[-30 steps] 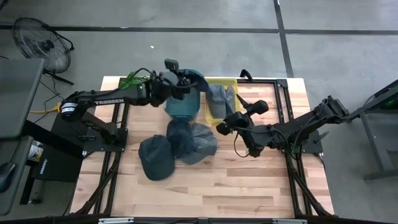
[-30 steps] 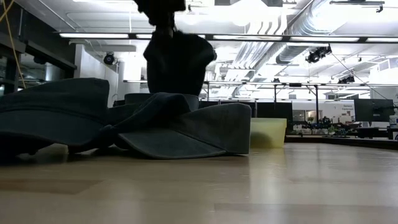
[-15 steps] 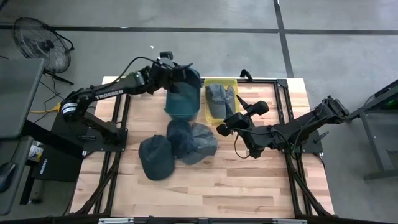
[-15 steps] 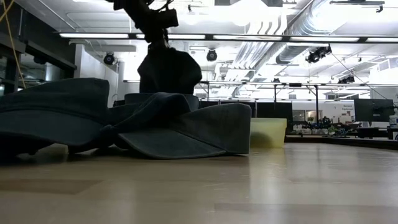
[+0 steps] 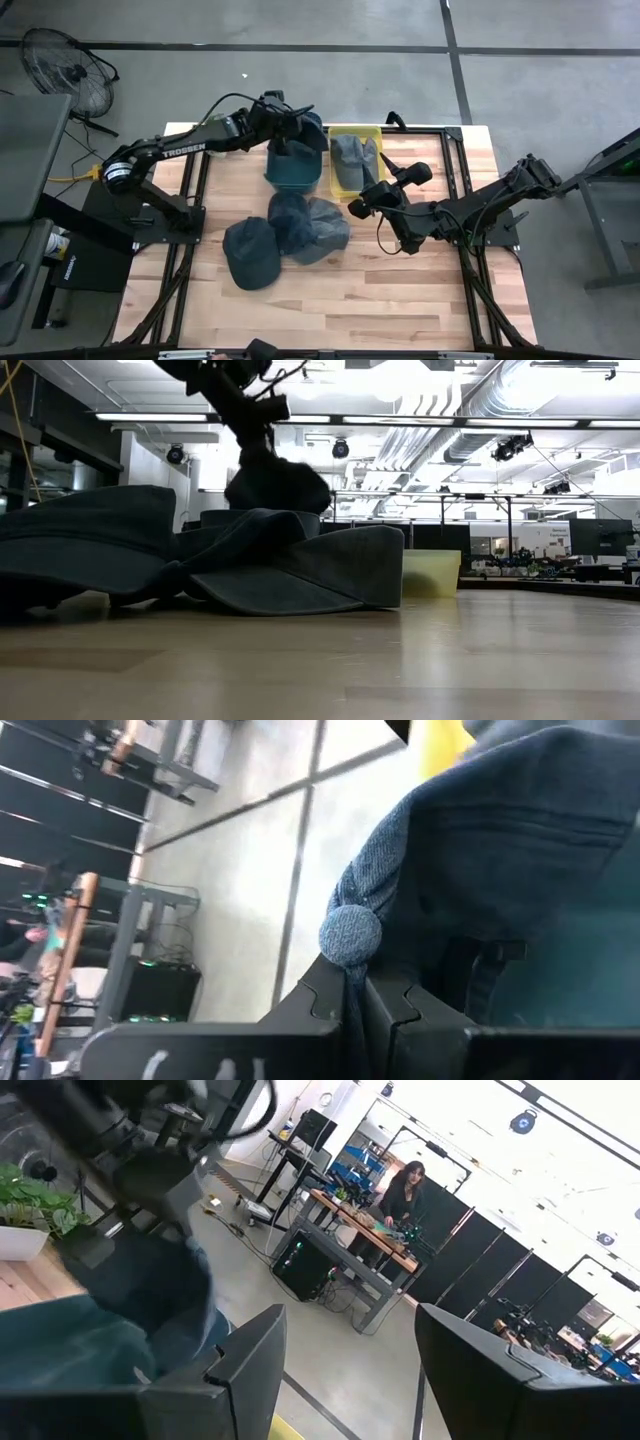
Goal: Pick & Place hat
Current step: Put the right blue cap into the blue bin
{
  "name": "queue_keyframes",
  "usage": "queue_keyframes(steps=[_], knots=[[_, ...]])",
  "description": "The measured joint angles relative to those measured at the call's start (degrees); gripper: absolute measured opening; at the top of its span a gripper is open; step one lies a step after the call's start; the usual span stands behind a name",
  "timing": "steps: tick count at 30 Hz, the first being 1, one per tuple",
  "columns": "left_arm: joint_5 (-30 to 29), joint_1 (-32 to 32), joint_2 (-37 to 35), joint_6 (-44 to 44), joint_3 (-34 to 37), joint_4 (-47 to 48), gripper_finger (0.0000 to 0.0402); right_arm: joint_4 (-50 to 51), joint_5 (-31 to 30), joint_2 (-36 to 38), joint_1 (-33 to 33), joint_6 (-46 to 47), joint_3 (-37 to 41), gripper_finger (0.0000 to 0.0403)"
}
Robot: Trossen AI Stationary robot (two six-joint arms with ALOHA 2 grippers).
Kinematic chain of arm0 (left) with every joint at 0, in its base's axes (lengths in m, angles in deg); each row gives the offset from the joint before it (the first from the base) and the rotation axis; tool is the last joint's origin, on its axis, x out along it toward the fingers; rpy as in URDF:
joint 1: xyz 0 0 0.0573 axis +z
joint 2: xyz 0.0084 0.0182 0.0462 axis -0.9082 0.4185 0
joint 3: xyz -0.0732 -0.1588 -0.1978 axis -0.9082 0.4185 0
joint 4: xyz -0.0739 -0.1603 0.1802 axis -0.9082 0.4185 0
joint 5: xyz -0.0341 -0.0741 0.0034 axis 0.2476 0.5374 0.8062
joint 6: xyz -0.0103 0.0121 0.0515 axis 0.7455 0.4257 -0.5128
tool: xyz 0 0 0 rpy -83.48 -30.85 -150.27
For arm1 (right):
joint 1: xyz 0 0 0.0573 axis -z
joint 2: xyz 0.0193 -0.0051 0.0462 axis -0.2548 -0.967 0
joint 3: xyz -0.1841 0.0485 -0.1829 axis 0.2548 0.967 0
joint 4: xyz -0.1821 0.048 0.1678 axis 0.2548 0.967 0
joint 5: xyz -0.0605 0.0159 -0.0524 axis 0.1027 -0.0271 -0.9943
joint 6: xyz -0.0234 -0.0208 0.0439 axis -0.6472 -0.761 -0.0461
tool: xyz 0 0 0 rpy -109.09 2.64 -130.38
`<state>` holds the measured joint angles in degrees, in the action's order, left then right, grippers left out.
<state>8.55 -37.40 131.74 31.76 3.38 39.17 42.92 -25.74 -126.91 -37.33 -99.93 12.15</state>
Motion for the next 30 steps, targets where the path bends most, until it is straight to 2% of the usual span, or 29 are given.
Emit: queue_keyframes(steps=[5, 11, 16, 24, 30], knots=[[0.37, 0.0, 0.0, 1.76, 3.38, -0.16, 0.0, 0.0, 0.0, 0.0, 0.0, 0.03, 0.0, 0.0214], [4.41, -0.11, 0.0, 3.33, 6.0, -0.28, 0.0, 0.0, 0.0, 0.0, 0.0, 0.03, 0.0, 0.0213], [4.22, -0.11, 0.0, 3.35, 8.3, -2.01, 0.0, 0.0, 0.0, -0.02, 0.0, 0.05, 0.0, 0.0213], [5.74, -0.09, 0.15, 4.96, 8.64, 0.15, 0.0, 0.0, 0.02, -0.04, 0.0, 0.28, 0.0, 0.0212], [6.05, -0.09, 4.52, 8.96, 8.76, 0.94, 0.0, 0.07, 0.02, -0.04, 0.0, 1.69, 0.0, 0.0211]])
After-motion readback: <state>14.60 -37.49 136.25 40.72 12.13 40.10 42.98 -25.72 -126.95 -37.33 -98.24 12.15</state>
